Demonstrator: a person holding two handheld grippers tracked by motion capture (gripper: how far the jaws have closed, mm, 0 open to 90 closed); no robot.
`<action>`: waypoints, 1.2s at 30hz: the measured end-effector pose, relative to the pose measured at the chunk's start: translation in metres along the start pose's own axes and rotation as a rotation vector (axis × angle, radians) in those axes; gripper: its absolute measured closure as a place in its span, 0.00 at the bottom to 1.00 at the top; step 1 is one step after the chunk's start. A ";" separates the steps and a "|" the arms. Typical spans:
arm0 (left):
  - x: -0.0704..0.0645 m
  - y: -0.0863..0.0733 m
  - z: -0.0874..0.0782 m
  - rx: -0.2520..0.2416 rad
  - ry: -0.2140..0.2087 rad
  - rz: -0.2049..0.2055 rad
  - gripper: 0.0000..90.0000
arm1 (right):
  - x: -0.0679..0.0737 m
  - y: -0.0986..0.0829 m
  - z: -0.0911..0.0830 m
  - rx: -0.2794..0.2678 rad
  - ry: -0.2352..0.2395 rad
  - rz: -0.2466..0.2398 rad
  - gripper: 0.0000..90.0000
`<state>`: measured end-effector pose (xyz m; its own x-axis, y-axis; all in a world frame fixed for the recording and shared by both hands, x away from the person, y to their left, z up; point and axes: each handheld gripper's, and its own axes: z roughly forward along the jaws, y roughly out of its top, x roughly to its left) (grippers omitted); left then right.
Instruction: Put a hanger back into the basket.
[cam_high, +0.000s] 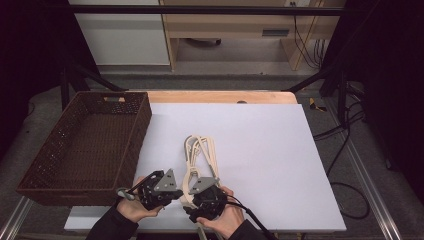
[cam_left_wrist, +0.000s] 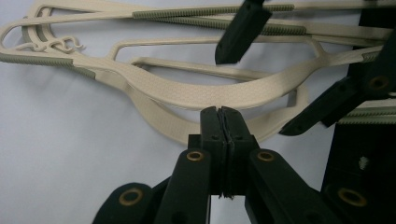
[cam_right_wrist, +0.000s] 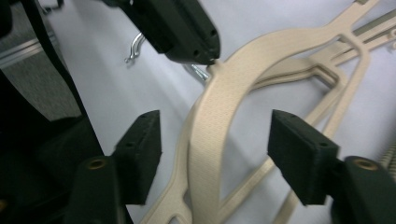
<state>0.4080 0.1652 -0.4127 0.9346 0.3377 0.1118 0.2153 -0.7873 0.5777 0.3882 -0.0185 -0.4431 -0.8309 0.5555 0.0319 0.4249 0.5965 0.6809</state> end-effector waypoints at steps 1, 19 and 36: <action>0.000 0.001 0.000 0.001 0.000 -0.002 0.99 | 0.002 0.000 0.002 0.008 -0.021 -0.012 0.47; 0.001 0.005 -0.031 -0.273 0.020 -0.152 0.63 | 0.003 0.001 -0.011 0.021 -0.122 -0.042 0.82; 0.021 -0.012 -0.079 -0.495 0.192 -0.279 0.15 | -0.052 0.002 -0.076 -0.088 -0.239 0.062 0.95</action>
<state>0.4025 0.2224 -0.3529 0.7841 0.6203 0.0194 0.2445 -0.3375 0.9090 0.4049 -0.0900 -0.3873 -0.6918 0.7163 -0.0913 0.4305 0.5106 0.7443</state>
